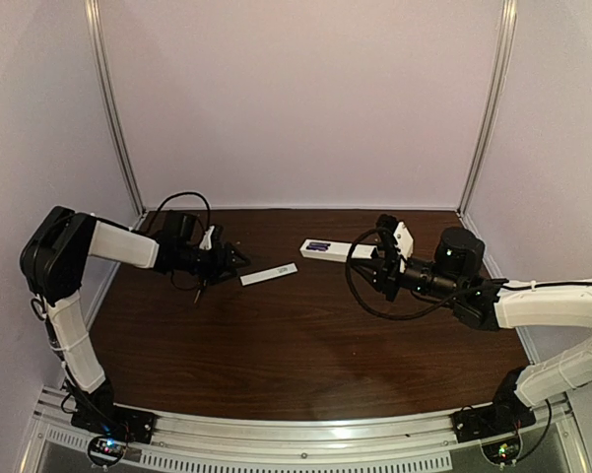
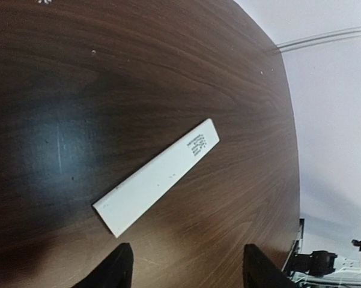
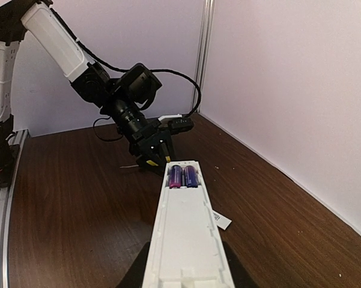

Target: Unload the batteries from the remote control

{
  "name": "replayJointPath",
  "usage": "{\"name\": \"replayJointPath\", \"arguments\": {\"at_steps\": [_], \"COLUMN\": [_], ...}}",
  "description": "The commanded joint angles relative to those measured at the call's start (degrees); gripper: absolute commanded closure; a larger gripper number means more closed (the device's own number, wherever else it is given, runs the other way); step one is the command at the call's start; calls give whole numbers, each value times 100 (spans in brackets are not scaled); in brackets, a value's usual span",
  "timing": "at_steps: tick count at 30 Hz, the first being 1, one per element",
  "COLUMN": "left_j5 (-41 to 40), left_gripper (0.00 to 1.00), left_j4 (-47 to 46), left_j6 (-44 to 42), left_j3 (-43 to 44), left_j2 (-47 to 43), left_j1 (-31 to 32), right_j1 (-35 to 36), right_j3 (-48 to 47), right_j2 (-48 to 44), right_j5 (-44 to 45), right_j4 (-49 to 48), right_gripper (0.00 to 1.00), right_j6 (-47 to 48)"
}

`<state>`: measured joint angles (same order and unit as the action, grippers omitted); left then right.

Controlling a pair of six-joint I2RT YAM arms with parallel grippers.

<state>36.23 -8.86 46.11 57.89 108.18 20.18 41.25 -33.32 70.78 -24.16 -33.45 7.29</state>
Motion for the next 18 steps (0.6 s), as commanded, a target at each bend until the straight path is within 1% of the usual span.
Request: {"name": "replayJointPath", "arguments": {"at_steps": [1, 3, 7, 12, 18], "left_j5": [-375, -548, -621, -774, -975], "left_gripper": [26, 19, 14, 13, 15], "left_j4": [473, 639, 858, 1653, 2553], "left_j6": [-356, -444, -602, -985, -1492], "left_j3": [148, 104, 18, 24, 49], "left_j2": [-410, -535, -713, -1013, -1435], "left_j1": [-32, -32, -32, 17, 193], "right_j1": [-5, -12, 1, -3, -3], "right_j3": [-93, -82, -89, -110, -226], "right_j2": [-34, -36, -37, -12, 129], "right_j5": [-27, -45, -83, -184, -423], "right_j4": [-44, -39, -55, -75, 61], "right_gripper": [100, 100, 100, 100, 100], "right_j6": [4, 6, -11, -28, -20]}}
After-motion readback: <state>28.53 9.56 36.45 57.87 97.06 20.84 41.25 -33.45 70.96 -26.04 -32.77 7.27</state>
